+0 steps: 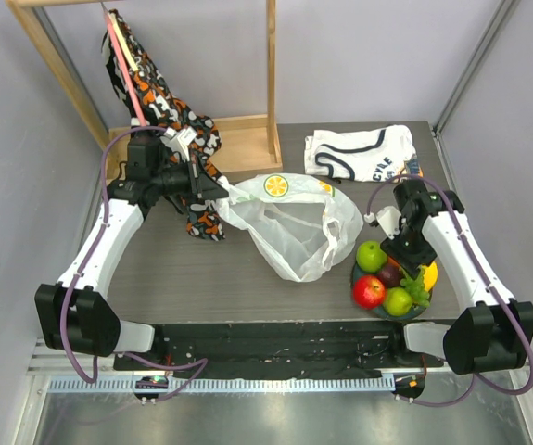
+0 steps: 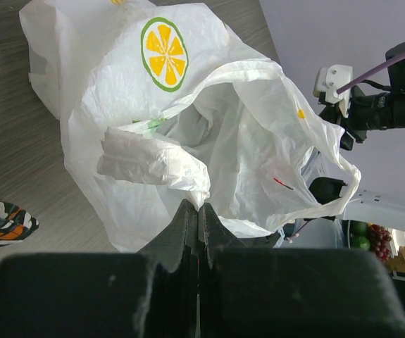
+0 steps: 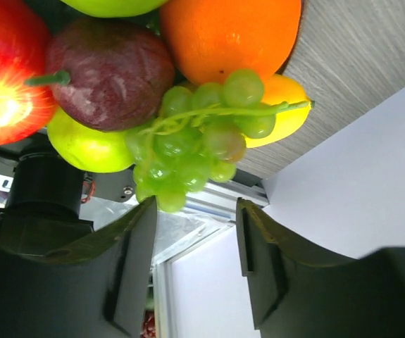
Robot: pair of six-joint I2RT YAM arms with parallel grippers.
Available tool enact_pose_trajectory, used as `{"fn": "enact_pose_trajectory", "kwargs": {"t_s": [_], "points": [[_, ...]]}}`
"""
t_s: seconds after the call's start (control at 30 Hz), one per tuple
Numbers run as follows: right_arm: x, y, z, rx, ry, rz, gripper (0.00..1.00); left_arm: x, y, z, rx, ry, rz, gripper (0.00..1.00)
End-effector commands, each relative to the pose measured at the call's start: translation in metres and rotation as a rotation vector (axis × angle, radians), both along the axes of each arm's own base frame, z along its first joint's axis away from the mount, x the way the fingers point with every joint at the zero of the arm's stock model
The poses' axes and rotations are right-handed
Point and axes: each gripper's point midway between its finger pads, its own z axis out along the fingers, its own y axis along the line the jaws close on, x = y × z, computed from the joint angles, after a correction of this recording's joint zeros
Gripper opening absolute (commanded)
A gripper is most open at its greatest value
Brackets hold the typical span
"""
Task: Take the fake fruits out of the plastic bag
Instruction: Place the fake fruit on the plate.
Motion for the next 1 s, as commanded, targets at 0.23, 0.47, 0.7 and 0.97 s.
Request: {"fn": "enact_pose_trajectory", "kwargs": {"t_s": [0.23,0.47,0.7,0.97], "points": [[0.05,0.001,0.079,0.018,-0.32,-0.034,0.59,0.001,-0.005,0.015,-0.015,-0.07,-0.032,0.0],[0.139,0.041,0.169,0.267,-0.688,-0.134,0.88,0.015,0.001,0.052,0.042,-0.215,-0.033,0.0],[0.177,0.072,0.197,0.458,-0.789,-0.172,0.99,0.022,0.033,0.089,0.209,-0.391,0.057,0.22],[0.178,0.077,0.202,0.519,-0.824,-0.25,1.0,-0.009,0.017,0.091,0.114,-0.38,-0.051,1.0]]}}
